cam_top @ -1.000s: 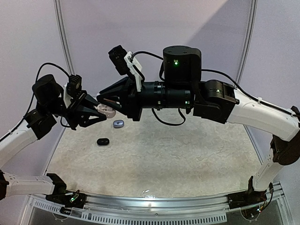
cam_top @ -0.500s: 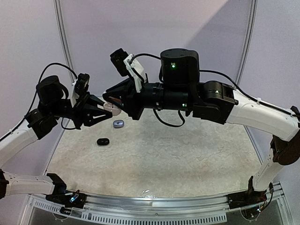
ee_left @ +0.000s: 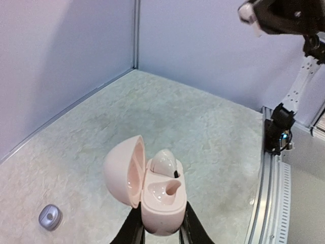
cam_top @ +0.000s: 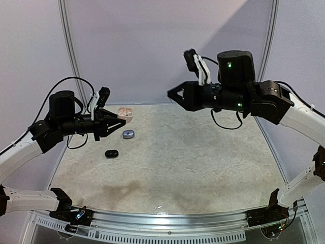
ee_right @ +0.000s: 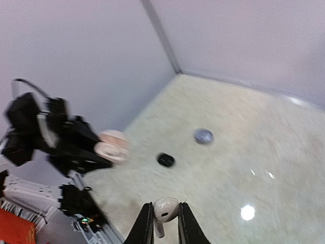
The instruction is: Insert the wireless bluetooth earbuds into the charging case
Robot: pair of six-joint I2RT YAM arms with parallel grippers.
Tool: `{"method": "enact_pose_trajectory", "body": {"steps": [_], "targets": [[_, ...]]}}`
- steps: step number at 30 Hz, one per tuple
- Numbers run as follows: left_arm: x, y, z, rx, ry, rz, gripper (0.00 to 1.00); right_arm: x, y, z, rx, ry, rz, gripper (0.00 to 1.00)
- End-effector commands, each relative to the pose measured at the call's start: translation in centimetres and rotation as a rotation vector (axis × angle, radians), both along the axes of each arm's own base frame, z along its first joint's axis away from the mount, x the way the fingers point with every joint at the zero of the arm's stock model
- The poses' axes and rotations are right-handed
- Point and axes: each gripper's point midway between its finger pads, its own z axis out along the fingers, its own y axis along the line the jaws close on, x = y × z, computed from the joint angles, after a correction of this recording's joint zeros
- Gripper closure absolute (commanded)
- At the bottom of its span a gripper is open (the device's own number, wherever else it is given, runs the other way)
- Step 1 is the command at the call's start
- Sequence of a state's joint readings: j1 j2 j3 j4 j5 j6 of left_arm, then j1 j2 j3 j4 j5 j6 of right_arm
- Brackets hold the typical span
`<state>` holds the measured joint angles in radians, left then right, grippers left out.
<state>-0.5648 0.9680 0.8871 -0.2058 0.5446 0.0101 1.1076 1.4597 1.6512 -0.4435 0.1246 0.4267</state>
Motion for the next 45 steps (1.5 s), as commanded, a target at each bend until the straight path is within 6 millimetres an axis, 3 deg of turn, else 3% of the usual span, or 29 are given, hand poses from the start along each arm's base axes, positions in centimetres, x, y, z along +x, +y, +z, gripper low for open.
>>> {"method": "enact_pose_trajectory", "body": {"steps": [1, 7, 12, 17, 21, 28, 33, 36, 42, 45], "targets": [[1.3, 2.1, -2.5, 0.098, 0.004, 0.135, 1.0, 2.0, -6.6, -16.0, -0.251, 0.497, -0.318, 0.93], [1.0, 1.9, -2.4, 0.082, -0.005, 0.119, 1.0, 0.5, -10.0, -27.0, -0.571, 0.697, -0.44, 0.93], [0.9, 2.0, -2.4, 0.084, -0.017, 0.116, 1.0, -0.6, -9.5, -34.8, -0.775, 0.819, -0.41, 0.94], [0.7, 2.1, -2.4, 0.085, -0.023, 0.117, 1.0, -1.0, -8.4, -38.7, -0.815, 0.879, -0.377, 0.93], [0.7, 2.2, -2.4, 0.084, -0.031, 0.119, 1.0, -1.4, -8.8, -40.8, -0.867, 0.907, -0.38, 0.92], [0.8, 2.2, -2.2, 0.081, -0.046, 0.119, 1.0, -2.0, -8.9, -42.6, -0.867, 0.933, -0.369, 0.84], [0.7, 2.1, -2.2, 0.079, -0.045, 0.116, 1.0, -2.4, -9.9, -42.2, -0.909, 0.945, -0.387, 0.64], [0.7, 2.1, -2.3, 0.078, -0.042, 0.112, 1.0, -1.7, -10.1, -40.7, -0.928, 0.906, -0.409, 0.58], [0.5, 2.0, -2.4, 0.072, -0.036, 0.102, 1.0, 0.4, -8.8, -35.0, -1.029, 0.733, -0.437, 0.5], [0.5, 2.0, -2.3, 0.073, -0.045, 0.103, 1.0, -0.4, -7.5, -34.0, -1.12, 0.674, -0.414, 0.54]]}}
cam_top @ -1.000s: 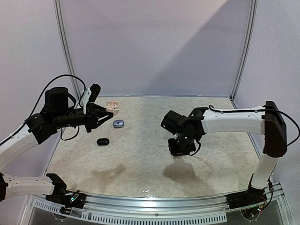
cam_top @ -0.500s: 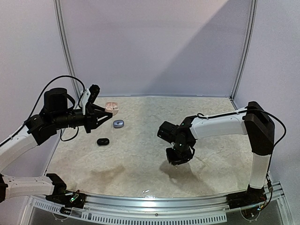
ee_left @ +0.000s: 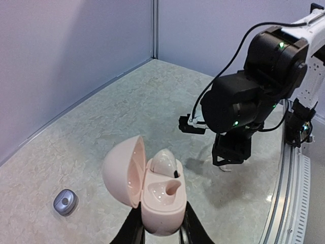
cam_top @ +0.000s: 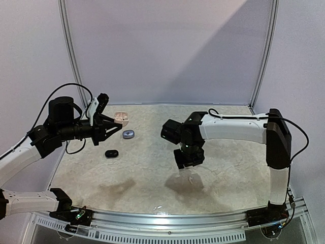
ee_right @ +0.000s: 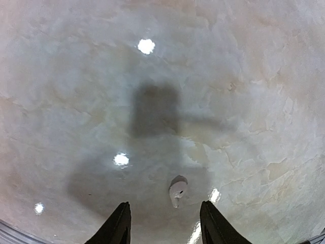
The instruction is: Insert the wireless bluetooth earbuds into the charging case
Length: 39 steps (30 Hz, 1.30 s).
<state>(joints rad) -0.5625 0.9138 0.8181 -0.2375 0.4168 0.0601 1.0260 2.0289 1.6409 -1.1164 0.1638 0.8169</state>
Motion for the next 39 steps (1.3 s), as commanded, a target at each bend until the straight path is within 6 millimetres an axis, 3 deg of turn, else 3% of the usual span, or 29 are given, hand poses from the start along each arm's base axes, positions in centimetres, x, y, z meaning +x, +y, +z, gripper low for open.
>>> {"method": "enact_pose_trajectory", "body": {"steps": [1, 5, 13, 24, 39], "targets": [[-0.2, 0.1, 0.2, -0.007, -0.023, -0.009, 1.0, -1.6, -0.2, 1.1, -0.196, -0.023, 0.112, 0.58], [-0.2, 0.2, 0.0, -0.003, -0.025, -0.004, 1.0, -3.4, 0.5, -0.8, -0.241, 0.047, 0.113, 0.72], [-0.3, 0.2, 0.0, -0.005, -0.023, -0.006, 1.0, -4.2, 0.1, -3.8, -0.293, 0.102, 0.085, 0.78], [-0.3, 0.2, -0.1, -0.007, -0.021, -0.005, 1.0, -3.6, -0.7, -5.3, -0.325, 0.103, 0.105, 0.81], [-0.1, 0.3, -0.3, 0.004, -0.023, -0.001, 1.0, -1.5, -2.0, -5.5, -0.289, 0.065, 0.083, 0.83]]}}
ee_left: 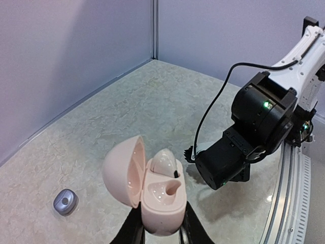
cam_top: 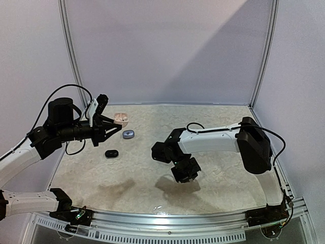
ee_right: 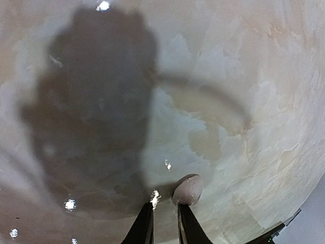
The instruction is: Insert the wireless bluetooth earbuds into the charging case
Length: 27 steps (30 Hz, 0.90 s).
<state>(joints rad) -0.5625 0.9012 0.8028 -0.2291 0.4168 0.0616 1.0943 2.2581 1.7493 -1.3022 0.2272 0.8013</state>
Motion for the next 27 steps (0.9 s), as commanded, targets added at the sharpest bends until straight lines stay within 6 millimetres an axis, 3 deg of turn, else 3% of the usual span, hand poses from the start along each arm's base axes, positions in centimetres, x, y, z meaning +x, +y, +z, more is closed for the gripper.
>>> {"method": "enact_pose_trajectory", "body": {"steps": [1, 27], "targets": [[0.0, 0.2, -0.2, 0.006, -0.015, -0.001, 1.0, 1.3, -0.6, 0.0, 0.005, -0.035, 0.0, 0.83], [0.1, 0.1, -0.1, 0.008, -0.018, -0.005, 1.0, 4.6, -3.8, 1.0, -0.024, -0.101, -0.005, 0.83]]}}
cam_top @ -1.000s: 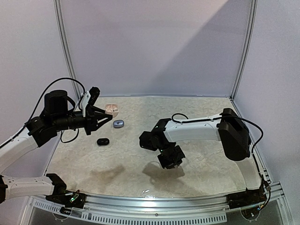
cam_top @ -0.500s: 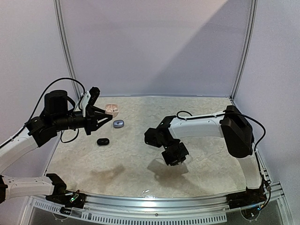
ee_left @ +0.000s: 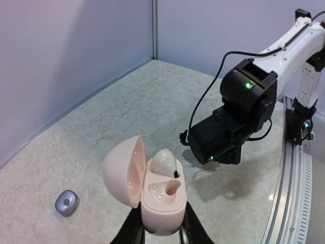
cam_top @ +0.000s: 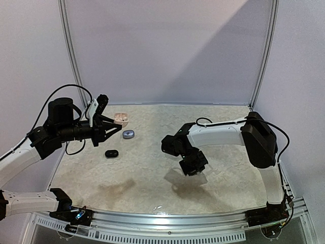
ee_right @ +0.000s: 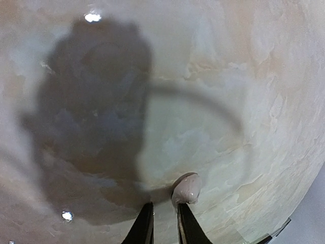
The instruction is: Insert the wireless bluetooth earbuds into the charging case
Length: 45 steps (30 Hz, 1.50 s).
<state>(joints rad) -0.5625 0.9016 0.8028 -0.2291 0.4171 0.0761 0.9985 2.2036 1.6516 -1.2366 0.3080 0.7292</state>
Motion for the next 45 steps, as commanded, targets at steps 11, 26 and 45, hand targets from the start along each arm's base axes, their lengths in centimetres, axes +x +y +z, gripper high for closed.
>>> {"method": "enact_pose_trajectory", "body": {"steps": [11, 26, 45], "targets": [[0.1, 0.0, -0.2, 0.001, -0.001, -0.006, 1.0, 1.8, -1.3, 1.3, -0.022, -0.062, 0.004, 0.77], [-0.1, 0.0, -0.2, 0.0, 0.0, -0.012, 1.0, 2.8, -2.0, 0.6, 0.005, -0.081, -0.005, 0.79], [-0.1, 0.1, -0.6, 0.008, 0.003, -0.011, 1.0, 4.0, 0.7, -0.4, 0.32, -0.092, -0.143, 0.74]]}}
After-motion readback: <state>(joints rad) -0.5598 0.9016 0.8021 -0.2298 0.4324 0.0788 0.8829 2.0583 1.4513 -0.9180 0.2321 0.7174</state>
